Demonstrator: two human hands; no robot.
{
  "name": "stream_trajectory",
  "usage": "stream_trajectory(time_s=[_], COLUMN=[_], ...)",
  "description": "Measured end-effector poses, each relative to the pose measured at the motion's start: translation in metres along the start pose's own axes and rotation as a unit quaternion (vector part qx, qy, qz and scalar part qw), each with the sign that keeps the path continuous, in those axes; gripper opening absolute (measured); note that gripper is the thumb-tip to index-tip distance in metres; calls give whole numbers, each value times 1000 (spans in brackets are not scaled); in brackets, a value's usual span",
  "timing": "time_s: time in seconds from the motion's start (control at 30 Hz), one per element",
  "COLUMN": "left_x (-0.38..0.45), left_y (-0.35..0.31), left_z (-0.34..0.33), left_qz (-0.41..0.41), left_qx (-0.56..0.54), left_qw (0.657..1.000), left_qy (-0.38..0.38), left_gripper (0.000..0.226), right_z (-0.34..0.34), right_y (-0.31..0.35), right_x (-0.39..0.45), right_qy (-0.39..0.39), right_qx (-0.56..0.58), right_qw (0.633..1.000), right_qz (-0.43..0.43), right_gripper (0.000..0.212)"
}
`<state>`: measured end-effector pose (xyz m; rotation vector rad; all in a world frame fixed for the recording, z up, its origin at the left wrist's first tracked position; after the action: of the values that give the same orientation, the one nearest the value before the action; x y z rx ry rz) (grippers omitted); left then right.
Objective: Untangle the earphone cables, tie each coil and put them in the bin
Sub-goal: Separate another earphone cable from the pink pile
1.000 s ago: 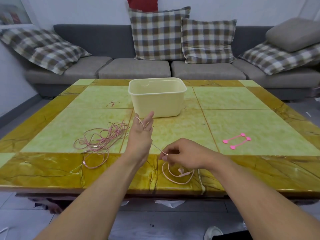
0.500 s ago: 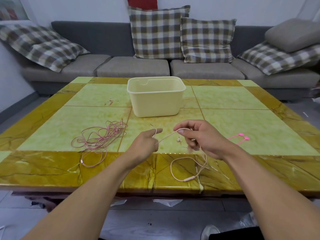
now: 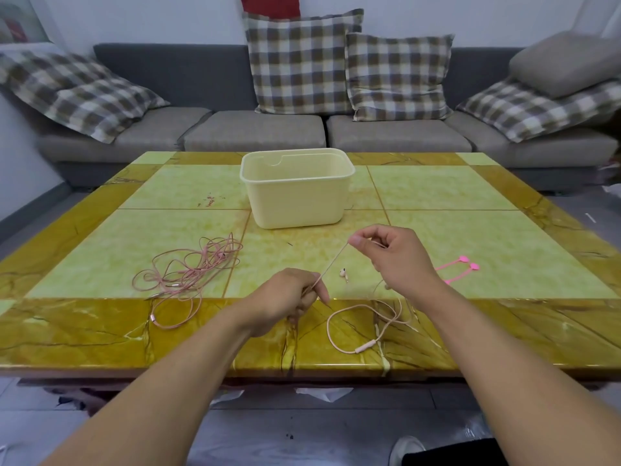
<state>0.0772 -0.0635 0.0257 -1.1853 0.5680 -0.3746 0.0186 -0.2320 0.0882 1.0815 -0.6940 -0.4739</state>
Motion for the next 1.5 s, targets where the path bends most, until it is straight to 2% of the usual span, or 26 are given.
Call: stream_trajectory(time_s=[0.13, 0.27, 0.33, 0.43, 0.57, 0.7, 0.8, 0.9, 1.07, 1.13, 1.17, 1.23, 1.3, 1.4, 1.5], left_x=[-9, -9, -8, -4, 3, 8, 11, 8, 7, 2, -2, -6, -9, -16, -19], left_y=[-7, -30, -40, -48, -46, -40, -34, -34, -24, -27, -30, -30, -30, -36, -44], left_z=[-18, -20, -16, -4, 12, 28, 35, 33, 28, 30, 28, 18, 3, -15, -20], left_qz=[73, 64, 41, 11, -6, -39, -89, -142, -113, -103, -99, -82, -54, -12, 11], left_qx=[-163, -321, -383, -420, -438, -437, -347, -189, 31, 55, 52, 22, -60, -202, -293], left_qw=[980, 938, 917, 906, 897, 892, 921, 954, 977, 977, 980, 990, 996, 977, 951], left_qy=[89, 115, 102, 44, -54, -114, -155, -184, -179, -178, -166, -111, -27, 73, 96], left_gripper=[33, 40, 40, 39, 41, 59, 61, 51, 37, 32, 37, 50, 56, 46, 35], right_z=[6, 3, -6, -28, -50, -67, -69, -71, -52, -41, -35, -26, -18, -14, -16], right_y=[-6, -18, -22, -22, -19, -7, 1, 9, 26, 32, 35, 38, 37, 29, 23], right_x=[3, 4, 0, -15, -32, -50, -55, -61, -54, -46, -42, -35, -28, -21, -18], right_qy=[-52, -50, -8, 105, 205, 281, 298, 310, 251, 212, 192, 150, 107, 72, 72], right_qx=[9, -6, -37, -82, -115, -148, -157, -159, -152, -137, -128, -107, -72, 3, 58], right_qw=[998, 998, 999, 991, 972, 947, 940, 935, 953, 964, 969, 978, 988, 996, 996], right_qz=[-16, -23, -28, -12, 11, 55, 58, 65, 75, 85, 91, 96, 88, 45, 4], right_gripper=[9, 10, 11, 14, 19, 17, 18, 18, 20, 18, 17, 15, 14, 11, 12])
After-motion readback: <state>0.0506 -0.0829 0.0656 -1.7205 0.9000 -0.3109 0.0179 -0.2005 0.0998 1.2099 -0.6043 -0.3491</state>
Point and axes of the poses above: each hand's wrist, its own x-axis towards the middle knuckle, its own z-axis out of the back of the hand, y = z × x, the point moved 9 cm from there along x, towards the middle knuckle, and after that the axes turned 15 degrees about -y, right-handed, at the moved point
